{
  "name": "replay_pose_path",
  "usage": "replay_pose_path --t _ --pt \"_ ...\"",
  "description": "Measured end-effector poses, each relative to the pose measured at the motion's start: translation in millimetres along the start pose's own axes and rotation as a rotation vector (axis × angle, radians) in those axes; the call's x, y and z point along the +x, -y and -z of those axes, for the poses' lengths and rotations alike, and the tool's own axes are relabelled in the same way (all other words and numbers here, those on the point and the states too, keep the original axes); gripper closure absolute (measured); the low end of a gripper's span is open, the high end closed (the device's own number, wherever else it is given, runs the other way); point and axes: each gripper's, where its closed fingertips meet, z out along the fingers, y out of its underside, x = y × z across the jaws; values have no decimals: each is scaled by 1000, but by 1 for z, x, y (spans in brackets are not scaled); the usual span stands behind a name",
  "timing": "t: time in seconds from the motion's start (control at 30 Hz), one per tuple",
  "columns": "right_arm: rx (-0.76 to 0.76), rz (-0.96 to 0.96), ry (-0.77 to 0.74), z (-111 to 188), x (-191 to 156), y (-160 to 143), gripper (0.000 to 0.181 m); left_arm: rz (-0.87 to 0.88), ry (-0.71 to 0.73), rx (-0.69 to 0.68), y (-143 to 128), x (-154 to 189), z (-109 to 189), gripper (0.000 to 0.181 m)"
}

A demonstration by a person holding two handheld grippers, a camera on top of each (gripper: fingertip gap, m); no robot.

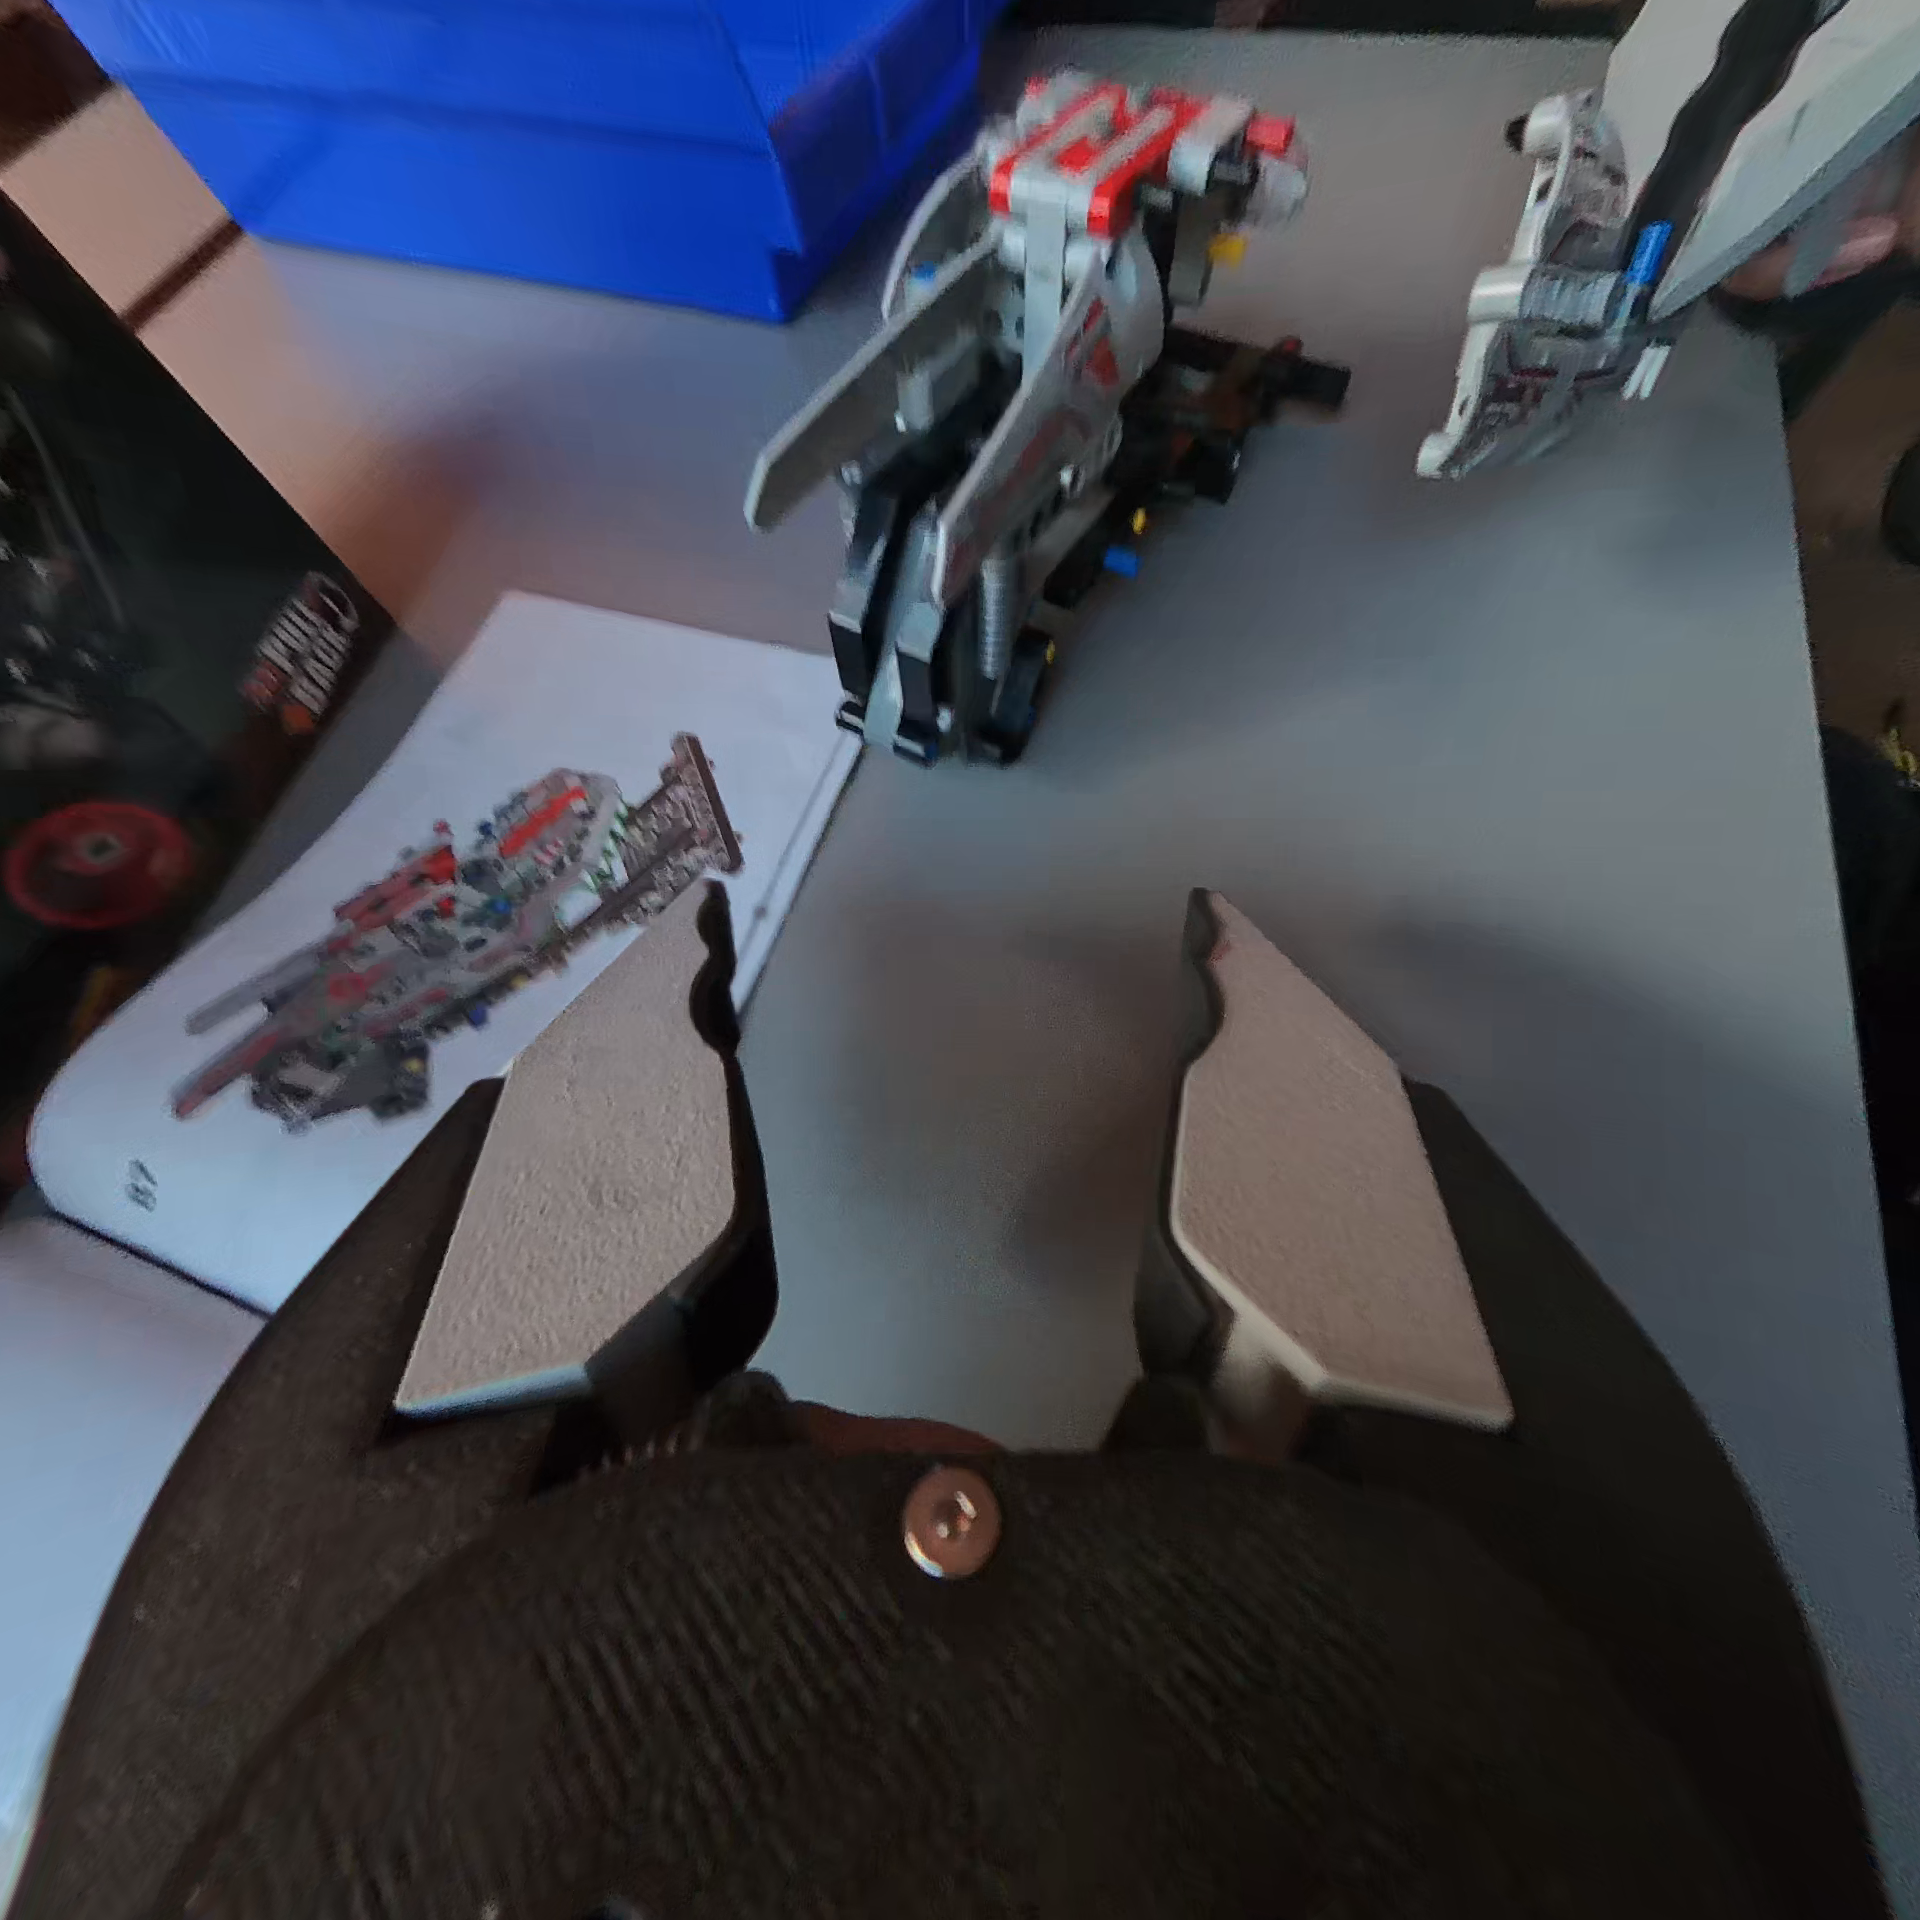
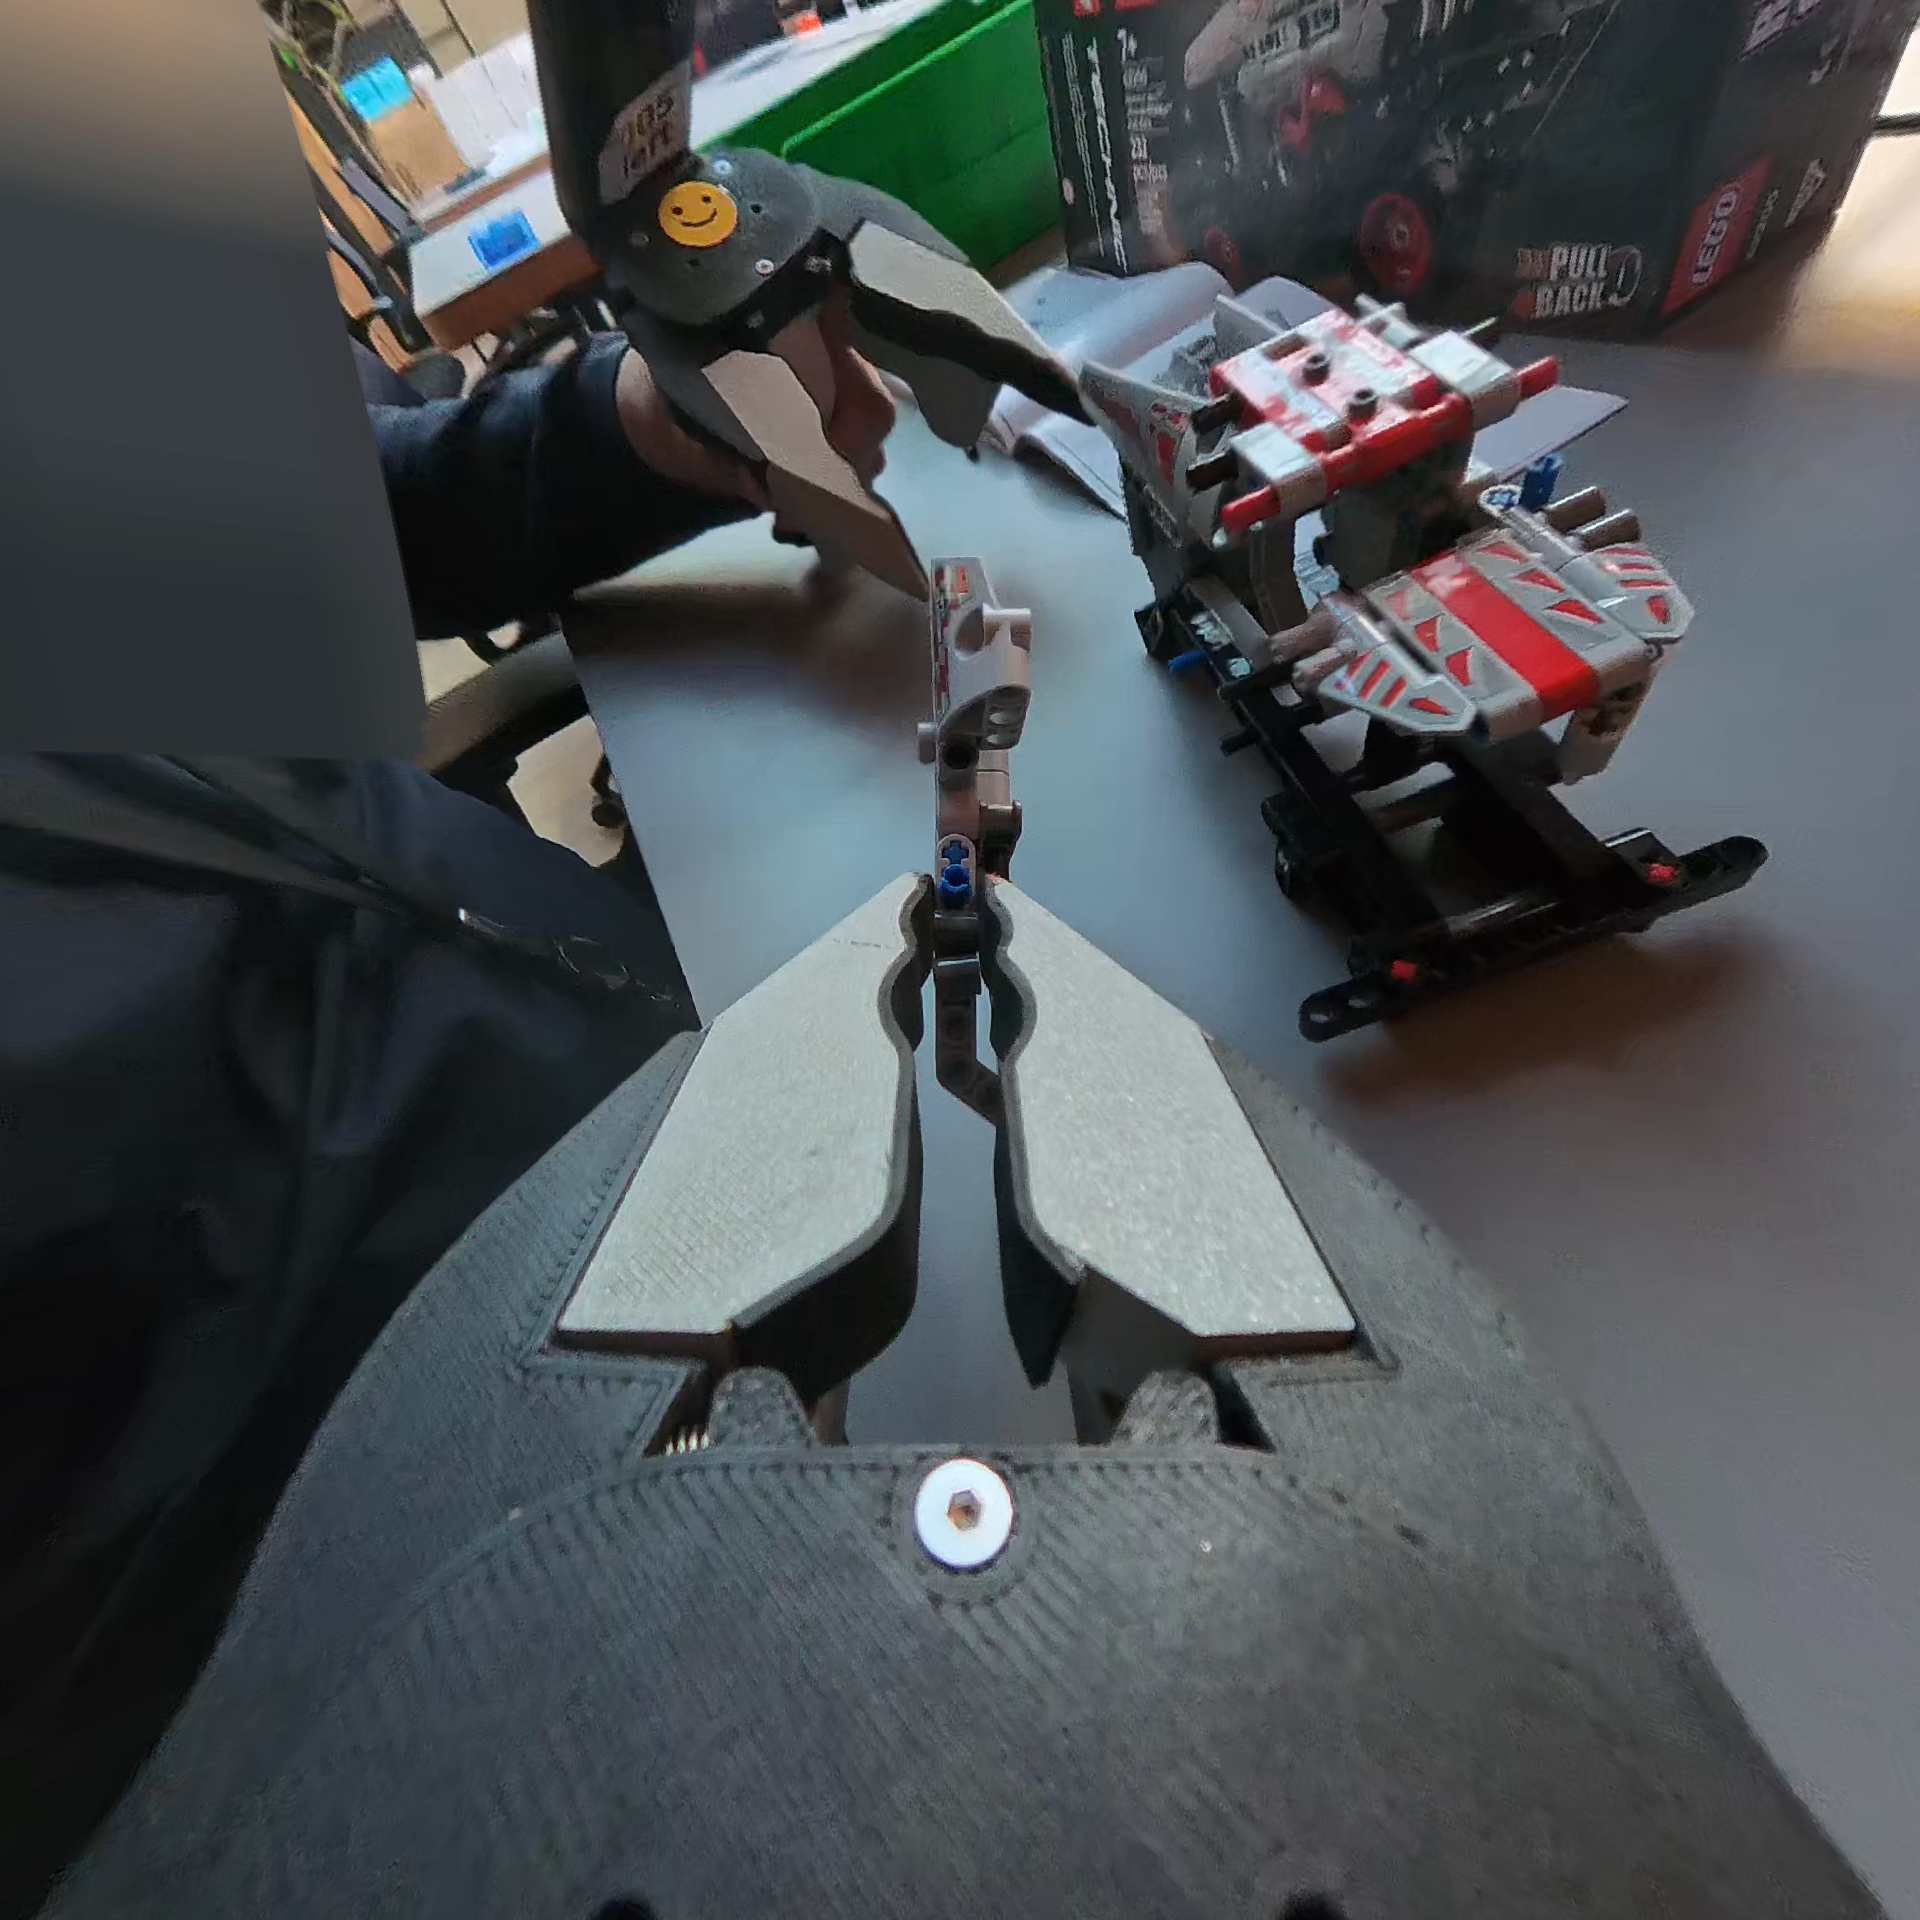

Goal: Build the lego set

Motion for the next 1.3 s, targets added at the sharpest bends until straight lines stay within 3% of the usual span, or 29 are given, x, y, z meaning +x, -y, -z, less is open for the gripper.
replay_pose_path --t 0.17,0.23,0.3,0.47,0.63,0.7,0.8,0.87,0.97,1.03,1.13,1.2,1.3 --pt "26 -20 28 1 4 6 176 -170 6 4 40 -24 -22 88" --pt "16 -15 30 0 4 5 176 -205 -120 -30 41 -17 -34 89" --pt "6 -12 33 -1 3 4 176 -217 -257 -31 44 -3 -42 100" --pt "-21 4 43 -2 1 1 176 -138 -428 -24 49 4 -62 129" --pt "-52 11 50 0 -5 -3 176 137 -575 -69 52 10 -61 134" --pt "-74 23 51 1 -9 -3 176 347 -662 -126 54 12 -56 133" --pt "-117 54 49 6 -17 -1 176 721 -905 -177 67 23 -43 127" --pt "-145 89 44 12 -22 5 176 847 -1011 -192 72 28 -35 127" --pt "-175 145 12 24 -20 17 176 816 -962 -300 54 27 -37 122" --pt "-191 164 -42 33 -4 24 176 821 -849 -251 57 12 -47 135" --pt "-188 147 -65 44 20 33 176 721 -667 -280 42 -6 -62 127" --pt "-176 133 -47 48 28 40 176 669 -666 -302 37 -3 -61 118" --pt "-161 149 -30 52 39 50 176 590 -689 -281 41 2 -57 119"
